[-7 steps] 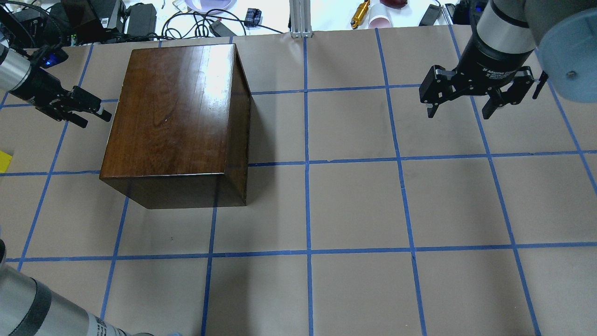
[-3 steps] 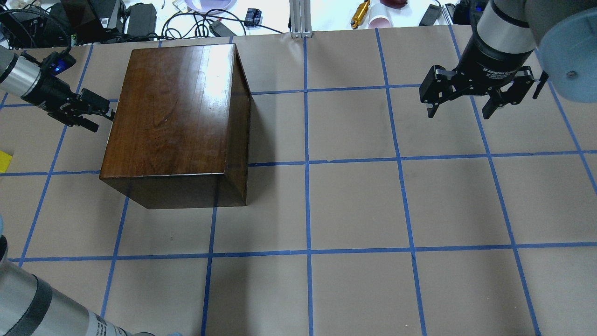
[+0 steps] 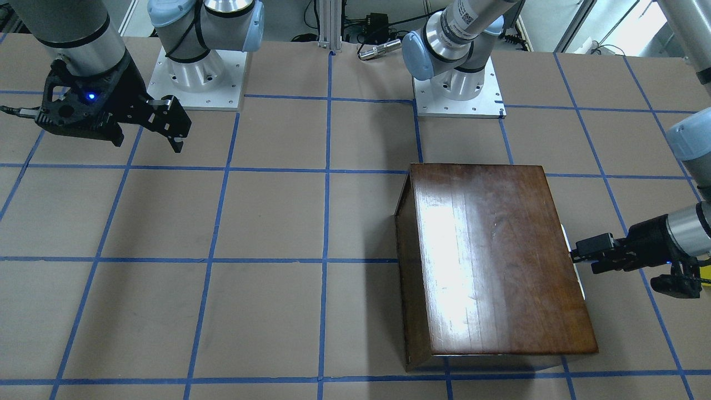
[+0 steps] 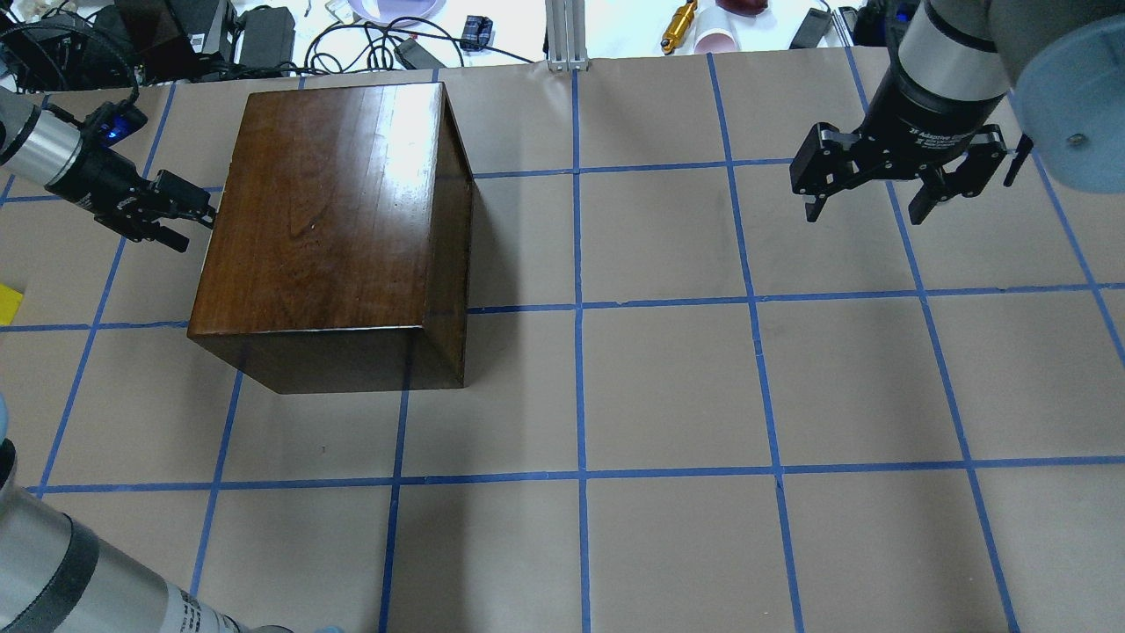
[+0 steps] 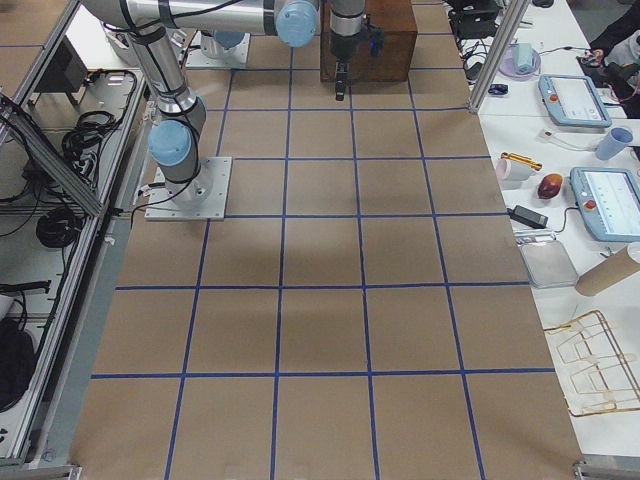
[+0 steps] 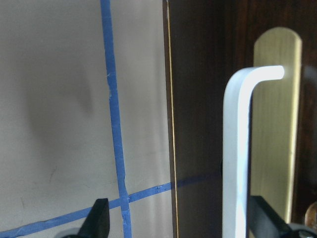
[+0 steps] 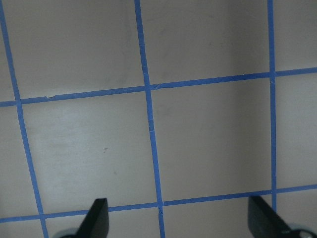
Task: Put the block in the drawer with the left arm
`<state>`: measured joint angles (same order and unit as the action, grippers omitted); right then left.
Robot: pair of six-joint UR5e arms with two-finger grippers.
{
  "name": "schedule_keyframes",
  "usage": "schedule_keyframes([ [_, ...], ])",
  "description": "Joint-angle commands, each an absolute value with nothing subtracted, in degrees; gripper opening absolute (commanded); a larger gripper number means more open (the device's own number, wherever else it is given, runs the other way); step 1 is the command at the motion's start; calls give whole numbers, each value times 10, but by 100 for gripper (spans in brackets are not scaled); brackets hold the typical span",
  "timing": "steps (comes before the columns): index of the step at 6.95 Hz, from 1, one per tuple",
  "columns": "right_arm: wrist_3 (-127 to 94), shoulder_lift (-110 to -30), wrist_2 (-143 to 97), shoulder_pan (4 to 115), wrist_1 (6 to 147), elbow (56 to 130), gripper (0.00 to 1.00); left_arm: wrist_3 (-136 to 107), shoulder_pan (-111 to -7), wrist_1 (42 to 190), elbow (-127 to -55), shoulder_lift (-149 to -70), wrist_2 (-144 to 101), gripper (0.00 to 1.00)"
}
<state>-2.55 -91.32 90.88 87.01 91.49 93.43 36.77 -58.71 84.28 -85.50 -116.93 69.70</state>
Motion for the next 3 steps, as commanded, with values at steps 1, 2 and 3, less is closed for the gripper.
schedule_keyframes([
  [1, -25, -913, 909, 870, 915, 934, 100, 365, -586, 842, -850, -1175, 700, 100],
  [2, -25, -913, 909, 870, 915, 934, 100, 365, -587, 842, -847, -1175, 701, 100],
  [3, -25, -913, 909, 870, 915, 934, 100, 368, -586, 841, -845, -1175, 702, 100],
])
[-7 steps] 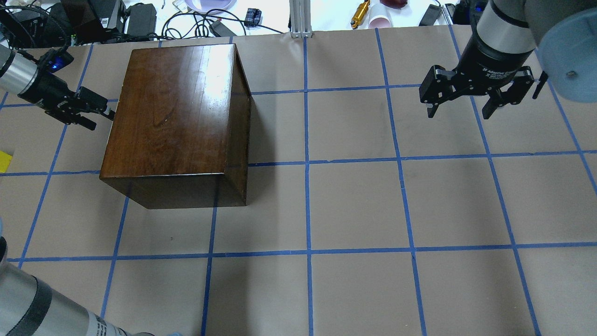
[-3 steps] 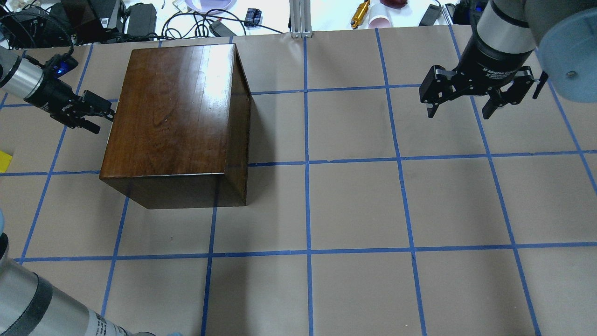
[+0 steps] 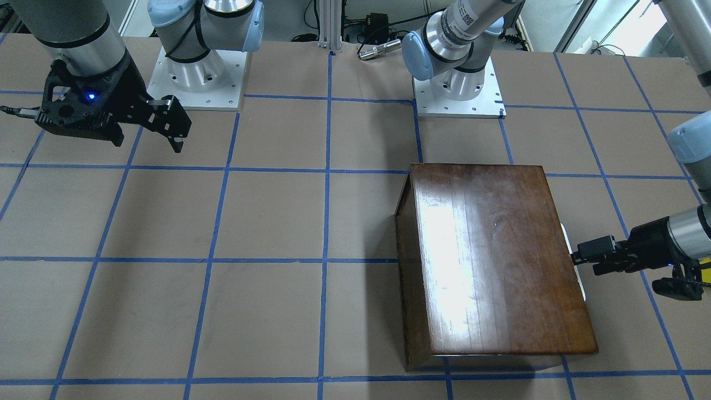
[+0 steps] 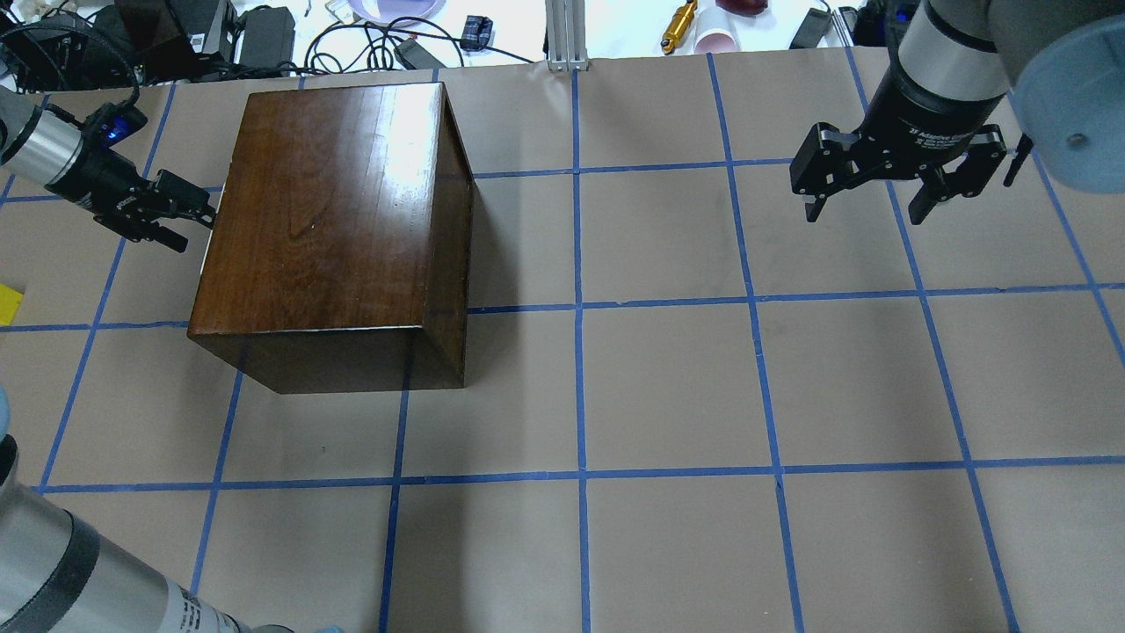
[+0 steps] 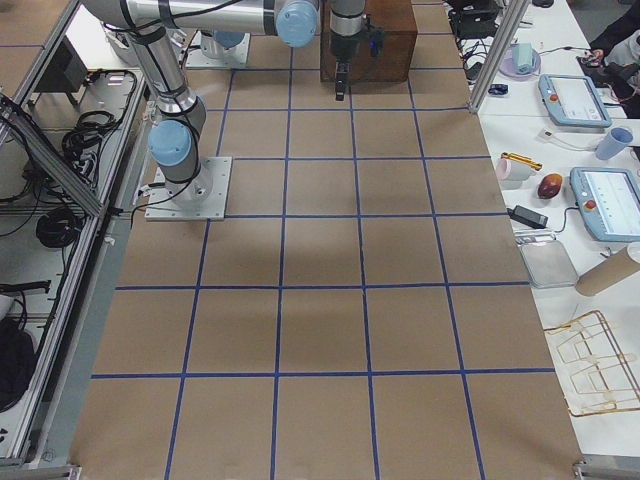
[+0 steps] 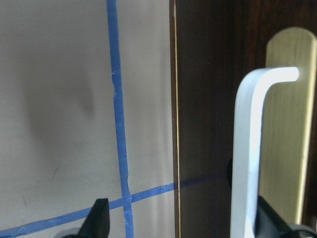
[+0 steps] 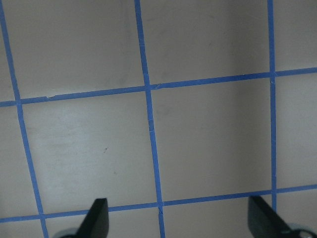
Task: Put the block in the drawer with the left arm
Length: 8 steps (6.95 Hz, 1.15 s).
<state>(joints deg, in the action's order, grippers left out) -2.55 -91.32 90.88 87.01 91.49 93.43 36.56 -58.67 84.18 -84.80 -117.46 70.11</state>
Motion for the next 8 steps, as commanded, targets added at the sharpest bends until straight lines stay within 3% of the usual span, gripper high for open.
schedule_keyframes([
  [1, -25, -913, 909, 870, 915, 934, 100, 371, -587, 832, -845, -1175, 714, 100],
  [8, -25, -913, 909, 870, 915, 934, 100, 381, -586, 817, -827, -1179, 754, 100],
])
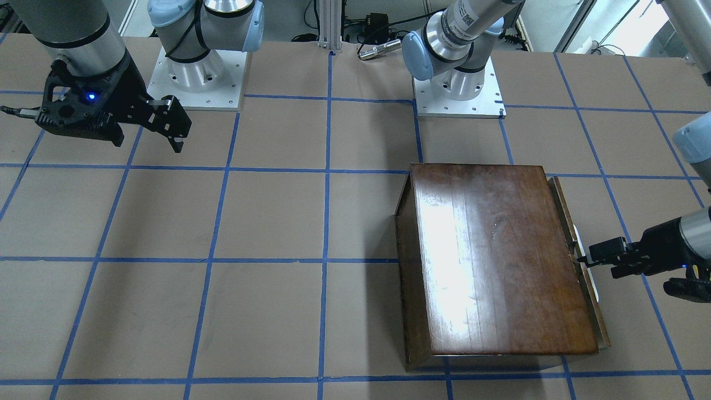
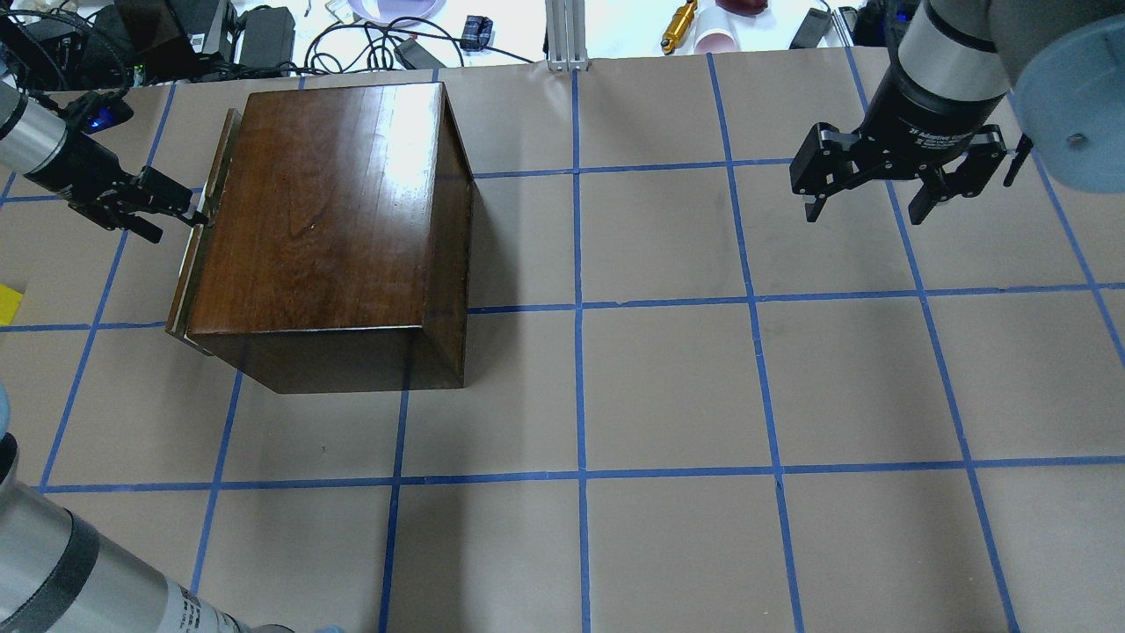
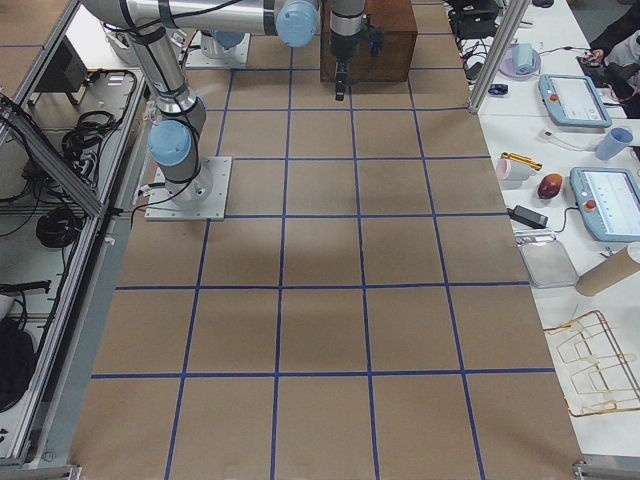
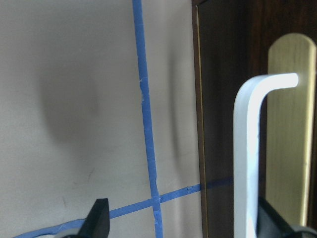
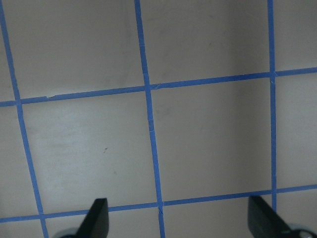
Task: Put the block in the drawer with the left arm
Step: 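Pull the drawer open outward from the cabinet with the left gripper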
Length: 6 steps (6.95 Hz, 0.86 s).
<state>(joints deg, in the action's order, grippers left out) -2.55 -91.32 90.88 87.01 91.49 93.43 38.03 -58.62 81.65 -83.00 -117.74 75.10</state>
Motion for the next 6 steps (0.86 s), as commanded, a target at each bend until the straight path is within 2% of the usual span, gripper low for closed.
schedule_keyframes([
  [1, -25, -913, 909, 869, 915, 934, 100, 384, -586, 816, -827, -1179, 761, 100],
  [6, -25, -913, 909, 869, 915, 934, 100, 399, -585, 809, -810, -1186, 772, 100],
])
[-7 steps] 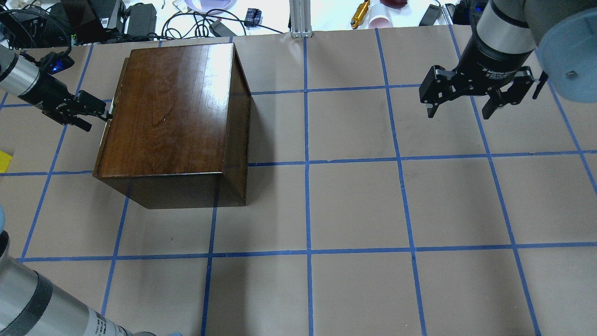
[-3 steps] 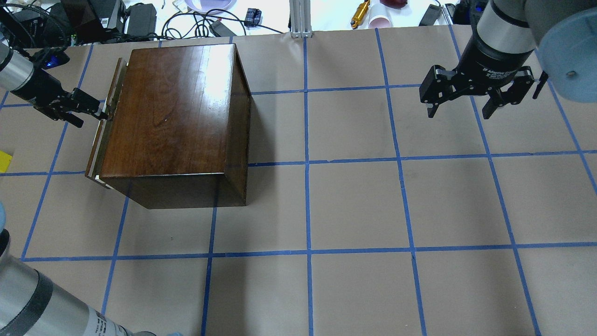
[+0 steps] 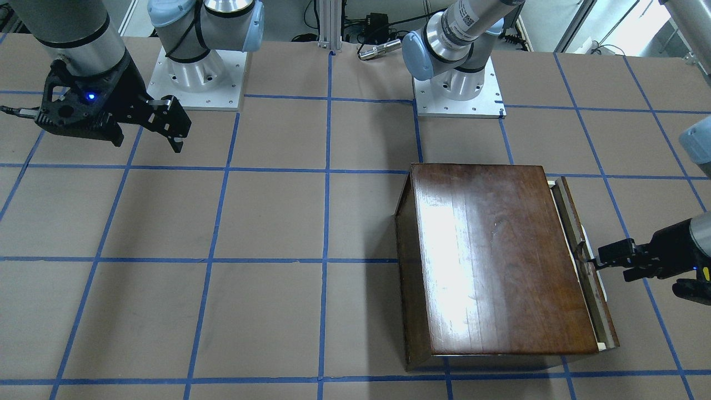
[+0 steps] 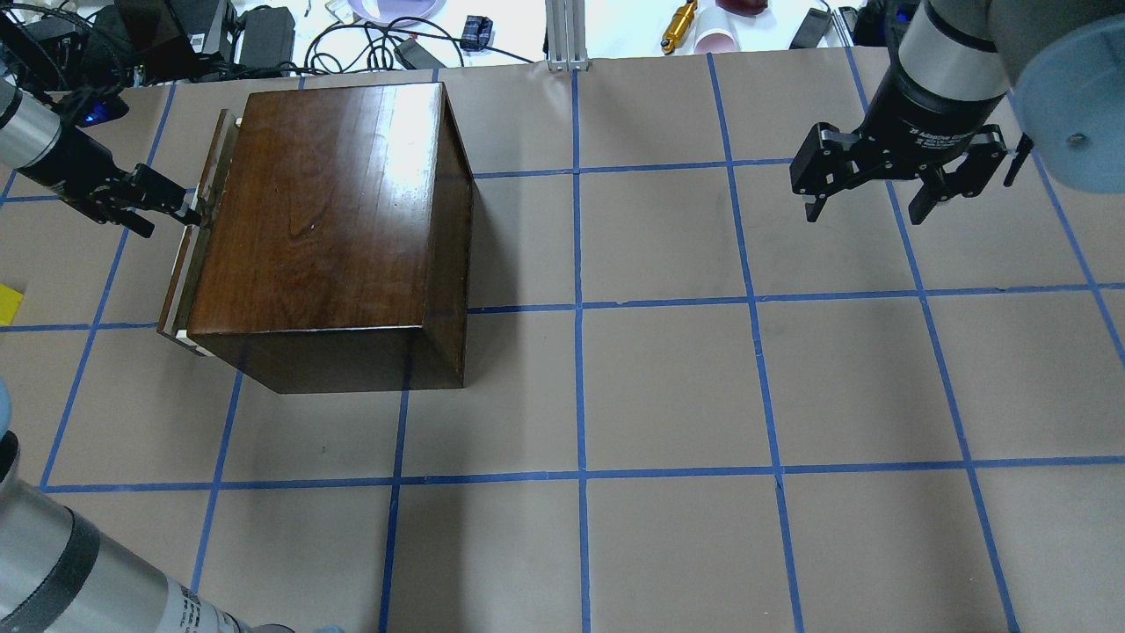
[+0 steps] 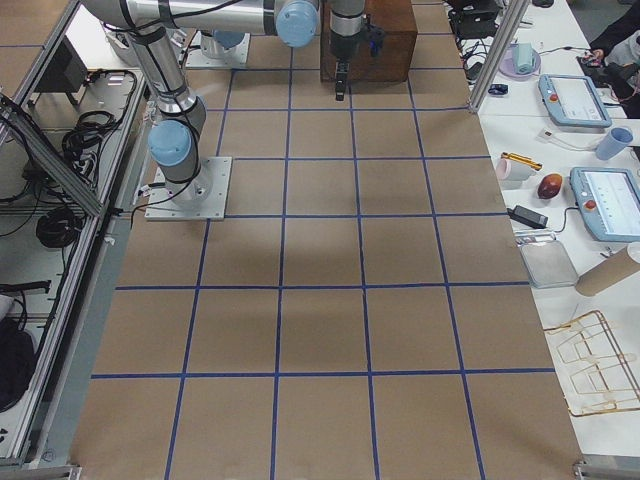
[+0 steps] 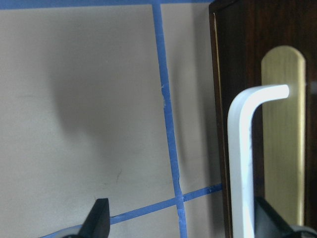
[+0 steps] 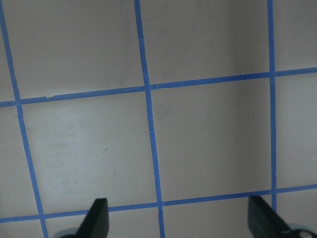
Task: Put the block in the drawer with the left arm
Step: 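Pull the drawer open outward from the cabinet with the left gripper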
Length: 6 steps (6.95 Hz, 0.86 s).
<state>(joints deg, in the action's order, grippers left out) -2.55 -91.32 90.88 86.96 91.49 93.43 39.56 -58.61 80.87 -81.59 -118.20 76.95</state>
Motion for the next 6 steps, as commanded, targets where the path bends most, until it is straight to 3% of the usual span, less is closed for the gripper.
schedule_keyframes([
  [1, -25, -913, 909, 870, 915, 934, 100, 406, -584, 809, -804, -1192, 772, 100],
  [6, -25, -913, 909, 870, 915, 934, 100, 414, -575, 809, -792, -1197, 787, 100],
])
